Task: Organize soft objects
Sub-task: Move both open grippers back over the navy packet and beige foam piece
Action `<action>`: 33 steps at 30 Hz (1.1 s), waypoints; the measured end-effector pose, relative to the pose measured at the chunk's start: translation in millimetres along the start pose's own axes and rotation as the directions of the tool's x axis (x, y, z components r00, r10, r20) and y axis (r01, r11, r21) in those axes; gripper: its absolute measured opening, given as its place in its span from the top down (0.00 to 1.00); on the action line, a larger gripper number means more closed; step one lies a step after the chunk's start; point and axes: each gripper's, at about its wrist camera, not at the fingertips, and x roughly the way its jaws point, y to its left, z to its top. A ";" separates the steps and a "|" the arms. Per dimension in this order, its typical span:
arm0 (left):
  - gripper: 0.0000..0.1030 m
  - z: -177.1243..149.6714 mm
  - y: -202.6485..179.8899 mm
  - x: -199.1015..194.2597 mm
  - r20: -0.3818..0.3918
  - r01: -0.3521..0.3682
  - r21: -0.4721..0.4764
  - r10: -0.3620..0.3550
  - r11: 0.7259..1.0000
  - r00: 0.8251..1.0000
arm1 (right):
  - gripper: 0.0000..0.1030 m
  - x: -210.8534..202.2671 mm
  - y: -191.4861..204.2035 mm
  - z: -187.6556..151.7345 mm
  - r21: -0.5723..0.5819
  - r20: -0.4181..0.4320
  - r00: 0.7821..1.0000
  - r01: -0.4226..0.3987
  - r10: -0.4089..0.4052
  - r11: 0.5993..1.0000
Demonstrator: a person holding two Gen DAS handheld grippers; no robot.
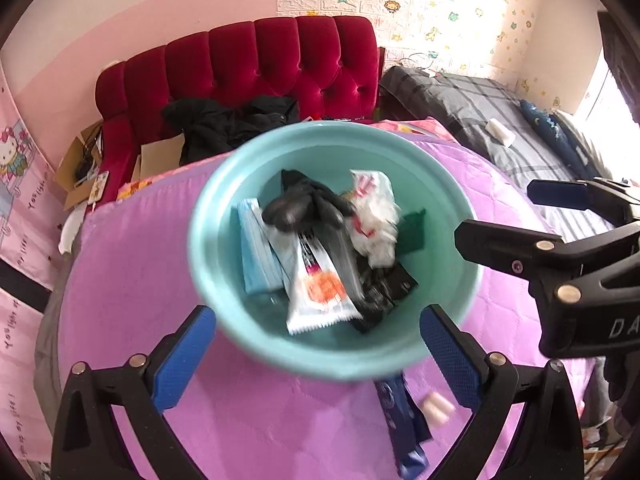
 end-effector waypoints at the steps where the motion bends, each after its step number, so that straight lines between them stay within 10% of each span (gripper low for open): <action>1: 0.00 -5.4 -1.4 -4.2 -0.001 0.010 -0.005 -0.010 1.000 1.000 | 0.00 -4.3 0.5 -5.8 -0.004 -0.001 1.000 -0.001 0.001 1.000; 33: 0.00 -169.0 -59.1 -8.1 -0.104 0.033 0.007 -0.032 0.999 0.994 | 0.00 -10.7 -11.4 -176.9 0.024 -0.057 0.998 0.035 -0.033 0.999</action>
